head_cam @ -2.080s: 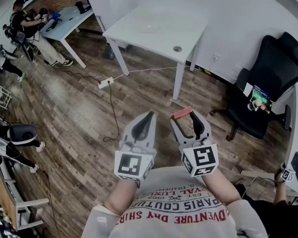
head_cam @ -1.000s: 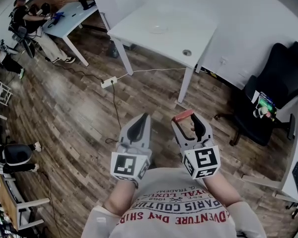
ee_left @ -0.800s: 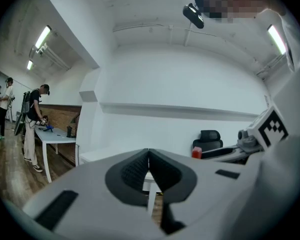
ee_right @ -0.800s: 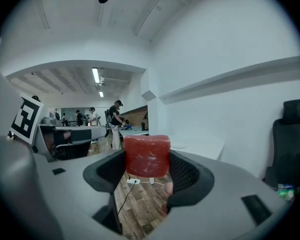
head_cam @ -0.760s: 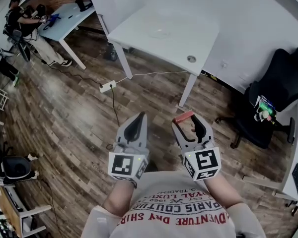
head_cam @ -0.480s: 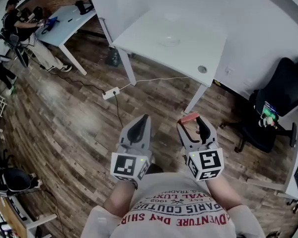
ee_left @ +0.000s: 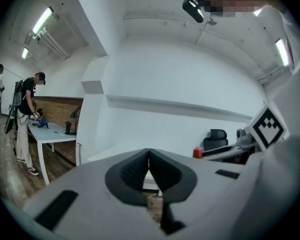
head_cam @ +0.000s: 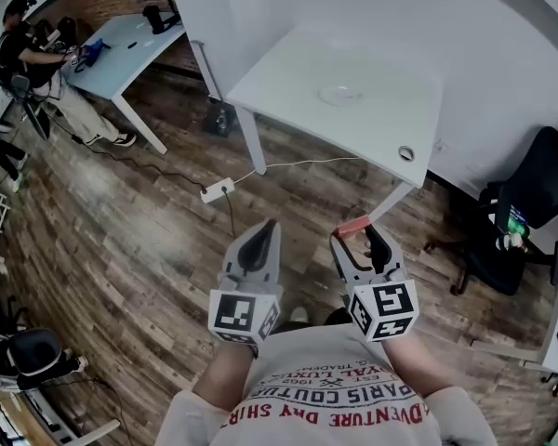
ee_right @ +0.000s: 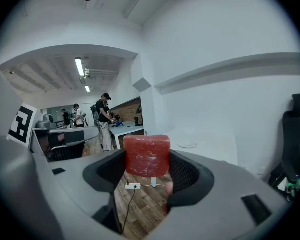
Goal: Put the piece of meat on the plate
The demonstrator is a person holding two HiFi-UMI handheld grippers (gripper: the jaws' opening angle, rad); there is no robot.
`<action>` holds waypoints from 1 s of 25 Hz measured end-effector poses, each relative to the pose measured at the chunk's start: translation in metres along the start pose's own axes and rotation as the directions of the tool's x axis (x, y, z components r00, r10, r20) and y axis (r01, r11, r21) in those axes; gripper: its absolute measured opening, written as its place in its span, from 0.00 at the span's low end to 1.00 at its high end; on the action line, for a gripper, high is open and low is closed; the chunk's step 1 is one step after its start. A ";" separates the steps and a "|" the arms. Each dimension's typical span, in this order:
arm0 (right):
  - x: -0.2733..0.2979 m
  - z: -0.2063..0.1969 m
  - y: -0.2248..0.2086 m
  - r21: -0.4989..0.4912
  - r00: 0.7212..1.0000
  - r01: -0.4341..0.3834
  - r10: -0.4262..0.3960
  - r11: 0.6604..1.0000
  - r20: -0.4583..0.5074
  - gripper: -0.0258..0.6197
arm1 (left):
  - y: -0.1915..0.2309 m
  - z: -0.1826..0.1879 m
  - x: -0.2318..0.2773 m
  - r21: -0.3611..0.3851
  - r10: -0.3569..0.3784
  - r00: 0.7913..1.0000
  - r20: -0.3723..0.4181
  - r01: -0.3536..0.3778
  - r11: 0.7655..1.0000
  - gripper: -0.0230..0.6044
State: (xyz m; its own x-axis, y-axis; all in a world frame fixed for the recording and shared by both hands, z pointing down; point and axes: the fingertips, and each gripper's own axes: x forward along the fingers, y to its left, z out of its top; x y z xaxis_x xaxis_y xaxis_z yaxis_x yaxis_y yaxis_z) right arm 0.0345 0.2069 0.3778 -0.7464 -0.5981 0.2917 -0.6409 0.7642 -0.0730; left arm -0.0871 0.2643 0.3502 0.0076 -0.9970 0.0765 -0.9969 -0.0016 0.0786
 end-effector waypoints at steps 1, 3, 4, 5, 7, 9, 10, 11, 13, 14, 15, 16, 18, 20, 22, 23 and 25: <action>0.007 0.000 0.001 -0.002 1.000 -0.003 0.003 1.000 -0.003 0.47 | 0.006 -0.002 0.004 -0.006 0.001 1.000 -0.003 -0.001 1.000 0.05; 0.022 0.001 -0.001 -0.007 1.000 -0.006 0.006 1.000 -0.007 0.47 | 0.015 -0.007 0.015 -0.013 0.001 1.000 -0.013 -0.002 1.000 0.05; 0.030 0.001 -0.004 -0.006 1.000 -0.009 0.009 1.000 -0.010 0.47 | 0.020 -0.009 0.022 -0.017 0.002 1.000 -0.020 -0.003 1.000 0.05; 0.038 0.002 -0.007 -0.003 1.000 -0.012 0.012 1.000 -0.011 0.47 | 0.025 -0.012 0.029 -0.023 0.003 1.000 -0.025 -0.003 1.000 0.05; 0.055 0.004 -0.014 0.000 1.000 -0.016 0.016 1.000 -0.011 0.47 | 0.032 -0.014 0.045 -0.027 0.005 1.000 -0.029 -0.005 1.000 0.05; 0.074 0.007 -0.023 0.004 1.000 -0.023 0.023 1.000 -0.009 0.47 | 0.038 -0.013 0.062 0.005 0.012 1.000 -0.024 -0.012 1.000 0.05; 0.084 0.010 -0.029 0.008 1.000 -0.028 0.028 1.000 -0.007 0.47 | 0.041 -0.011 0.071 0.032 0.020 1.000 -0.021 -0.019 0.999 0.05; 0.095 0.013 -0.035 0.012 0.999 -0.033 0.034 0.999 -0.004 0.47 | 0.044 -0.008 0.081 0.058 0.028 0.999 -0.018 -0.027 0.998 0.05; 0.119 0.023 -0.049 0.016 0.999 -0.045 0.045 0.999 0.003 0.47 | 0.052 -0.001 0.106 0.076 0.041 0.999 -0.014 -0.040 0.996 0.05; 0.131 0.029 -0.056 0.017 0.999 -0.053 0.053 0.998 0.003 0.47 | 0.056 0.003 0.120 0.069 0.045 0.999 -0.012 -0.044 0.997 0.05; 0.143 0.035 -0.063 0.018 0.998 -0.061 0.061 0.998 0.003 0.47 | 0.060 0.007 0.134 0.061 0.046 0.999 -0.010 -0.045 0.997 0.05; 0.154 0.040 -0.070 0.018 0.998 -0.070 0.069 0.997 0.002 0.47 | 0.064 0.011 0.148 0.056 0.046 0.999 -0.009 -0.045 0.997 0.05; 0.175 0.051 -0.085 0.012 0.996 -0.084 0.084 0.996 0.004 0.47 | 0.070 0.017 0.176 0.049 0.047 0.999 -0.004 -0.047 0.998 0.05; 0.195 0.063 -0.106 0.005 0.996 -0.088 0.088 0.996 0.011 0.47 | 0.073 0.023 0.207 0.039 0.046 0.999 -0.001 -0.046 0.998 0.05; 0.214 0.075 -0.129 0.005 0.996 -0.084 0.084 0.996 0.016 0.47 | 0.074 0.027 0.240 0.031 0.039 0.999 -0.002 -0.038 0.999 0.05; 0.224 0.079 -0.141 0.007 0.997 -0.080 0.080 0.997 0.018 0.47 | 0.074 0.029 0.256 0.030 0.034 0.999 -0.003 -0.034 0.999 0.05; 0.240 0.085 -0.163 0.011 0.997 -0.072 0.072 0.997 0.017 0.47 | 0.073 0.031 0.286 0.036 0.023 1.000 -0.004 -0.023 0.999 0.05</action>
State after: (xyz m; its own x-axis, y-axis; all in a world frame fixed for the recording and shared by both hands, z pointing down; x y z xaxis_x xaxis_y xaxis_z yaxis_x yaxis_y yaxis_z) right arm -0.0554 -0.0823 0.3789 -0.7934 -0.5457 0.2696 -0.5874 0.8025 -0.1043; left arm -0.1601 -0.0231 0.3469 -0.0149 -0.9965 0.0827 -0.9990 0.0184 0.0409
